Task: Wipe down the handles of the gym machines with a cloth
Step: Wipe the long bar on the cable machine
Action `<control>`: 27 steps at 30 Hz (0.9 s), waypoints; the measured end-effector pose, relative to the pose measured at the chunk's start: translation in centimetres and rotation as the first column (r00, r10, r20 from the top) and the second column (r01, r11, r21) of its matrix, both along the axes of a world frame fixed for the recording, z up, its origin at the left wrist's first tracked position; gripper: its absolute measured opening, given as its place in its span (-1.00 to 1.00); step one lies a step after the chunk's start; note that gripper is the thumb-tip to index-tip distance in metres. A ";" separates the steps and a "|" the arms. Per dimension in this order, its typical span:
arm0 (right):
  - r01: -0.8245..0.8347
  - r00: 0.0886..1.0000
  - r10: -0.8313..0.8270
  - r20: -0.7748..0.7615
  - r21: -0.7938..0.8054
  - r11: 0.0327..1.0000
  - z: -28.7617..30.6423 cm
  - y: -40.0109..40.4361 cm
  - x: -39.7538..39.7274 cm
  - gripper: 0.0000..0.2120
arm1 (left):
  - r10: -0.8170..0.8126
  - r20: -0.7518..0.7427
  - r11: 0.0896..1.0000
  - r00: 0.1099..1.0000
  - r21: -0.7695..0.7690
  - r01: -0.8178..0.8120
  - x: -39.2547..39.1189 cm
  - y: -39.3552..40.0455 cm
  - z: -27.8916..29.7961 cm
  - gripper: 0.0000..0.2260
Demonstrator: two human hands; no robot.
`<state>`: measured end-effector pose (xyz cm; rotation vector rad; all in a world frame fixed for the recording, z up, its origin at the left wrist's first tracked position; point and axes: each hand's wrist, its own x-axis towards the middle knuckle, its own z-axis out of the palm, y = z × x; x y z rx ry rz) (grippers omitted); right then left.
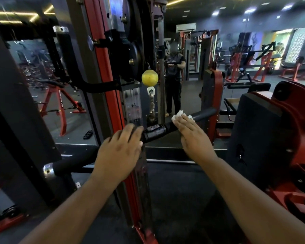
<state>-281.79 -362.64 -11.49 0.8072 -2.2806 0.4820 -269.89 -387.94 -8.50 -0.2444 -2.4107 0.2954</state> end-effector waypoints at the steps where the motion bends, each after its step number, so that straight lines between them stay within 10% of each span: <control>1: 0.020 1.000 -0.020 0.001 -0.011 1.000 0.1 0.5 -0.2 -0.39 | 0.043 -0.023 0.999 0.999 0.015 -0.043 0.4 -0.4 0.4 -0.58; 6: 0.130 0.988 -0.115 0.102 -0.148 0.981 0.9 0.6 -0.5 -0.44 | 0.238 0.088 0.971 0.967 -0.054 -0.234 0.5 -1.1 2.2 -0.44; 15: -0.032 0.995 0.042 -0.092 0.111 0.993 -1.0 -1.2 -0.2 -0.37 | 0.253 0.191 0.967 0.948 -0.070 -0.243 -0.8 -2.1 2.9 -0.40; 21: 0.307 0.951 -0.299 0.077 -0.140 0.941 0.4 4.0 -1.8 -0.37 | 0.198 0.171 0.980 0.965 -0.040 -0.194 -0.8 -1.8 2.4 -0.45; 27: -0.020 1.000 0.020 -0.017 0.013 1.000 -1.3 -3.4 2.8 -0.39 | 0.175 0.153 0.985 0.973 -0.021 -0.174 -1.0 -1.2 1.9 -0.45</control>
